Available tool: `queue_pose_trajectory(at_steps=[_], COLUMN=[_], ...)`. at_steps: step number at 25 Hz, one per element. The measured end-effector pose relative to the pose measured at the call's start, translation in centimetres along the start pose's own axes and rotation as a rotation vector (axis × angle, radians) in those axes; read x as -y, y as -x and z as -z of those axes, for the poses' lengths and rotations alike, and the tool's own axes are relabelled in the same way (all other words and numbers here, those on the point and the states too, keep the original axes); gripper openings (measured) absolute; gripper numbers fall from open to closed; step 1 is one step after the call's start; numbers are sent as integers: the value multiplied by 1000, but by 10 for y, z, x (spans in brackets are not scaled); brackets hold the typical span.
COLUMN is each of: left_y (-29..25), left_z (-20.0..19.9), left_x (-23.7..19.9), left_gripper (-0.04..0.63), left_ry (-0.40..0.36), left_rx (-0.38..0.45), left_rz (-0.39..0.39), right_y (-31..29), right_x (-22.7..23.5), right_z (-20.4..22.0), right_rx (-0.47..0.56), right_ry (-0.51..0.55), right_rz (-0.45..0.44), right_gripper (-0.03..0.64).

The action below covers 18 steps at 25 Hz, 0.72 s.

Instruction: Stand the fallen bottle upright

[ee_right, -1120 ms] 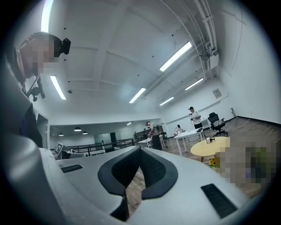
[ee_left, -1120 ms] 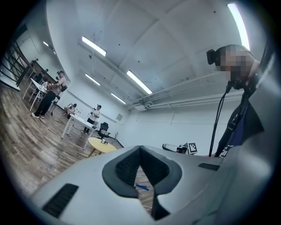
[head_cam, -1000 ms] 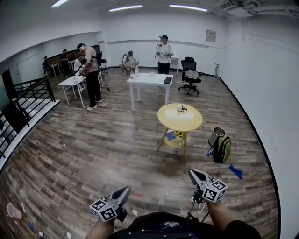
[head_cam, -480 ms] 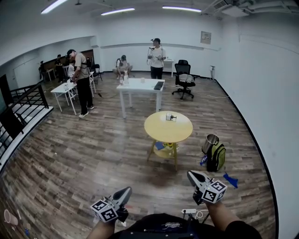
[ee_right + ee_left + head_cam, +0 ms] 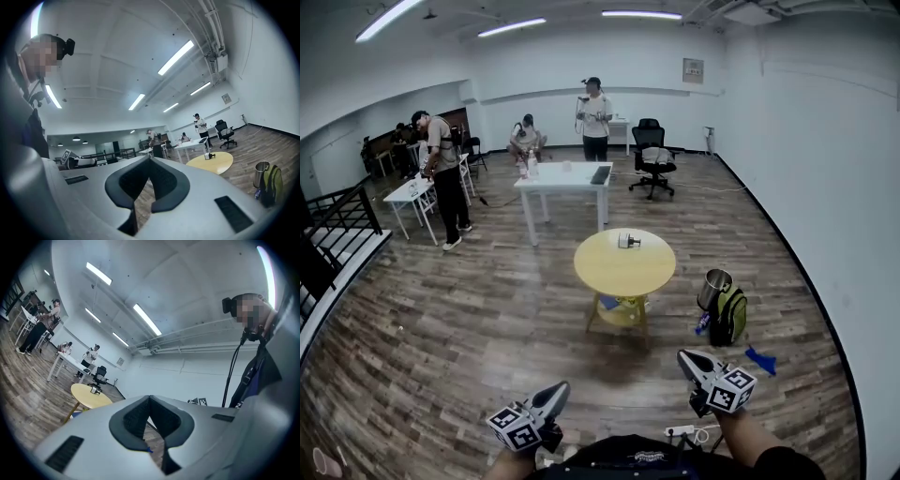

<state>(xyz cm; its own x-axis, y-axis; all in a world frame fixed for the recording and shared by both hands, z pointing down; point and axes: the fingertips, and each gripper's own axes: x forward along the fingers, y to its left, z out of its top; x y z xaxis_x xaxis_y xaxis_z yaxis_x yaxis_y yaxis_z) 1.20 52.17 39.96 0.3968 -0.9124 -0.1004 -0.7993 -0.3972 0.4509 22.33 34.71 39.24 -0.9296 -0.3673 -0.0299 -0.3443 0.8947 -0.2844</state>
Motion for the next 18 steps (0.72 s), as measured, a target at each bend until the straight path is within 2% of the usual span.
queue_pose_trajectory(at_steps=[4, 12, 18], left_y=[-7, -4, 0], left_z=[-19, -91, -128], left_x=[-48, -172, -253], left_gripper=[11, 10, 11], left_ry=[4, -12, -28], left_rx=[-4, -44, -72], left_rz=[46, 109, 145], right_y=[-48, -175, -255], right_x=[1, -9, -16], right_z=[-2, -11, -5], right_rx=[6, 48, 74], right_ry=[18, 34, 19], right_rz=[25, 89, 122], right_gripper=[5, 5, 5])
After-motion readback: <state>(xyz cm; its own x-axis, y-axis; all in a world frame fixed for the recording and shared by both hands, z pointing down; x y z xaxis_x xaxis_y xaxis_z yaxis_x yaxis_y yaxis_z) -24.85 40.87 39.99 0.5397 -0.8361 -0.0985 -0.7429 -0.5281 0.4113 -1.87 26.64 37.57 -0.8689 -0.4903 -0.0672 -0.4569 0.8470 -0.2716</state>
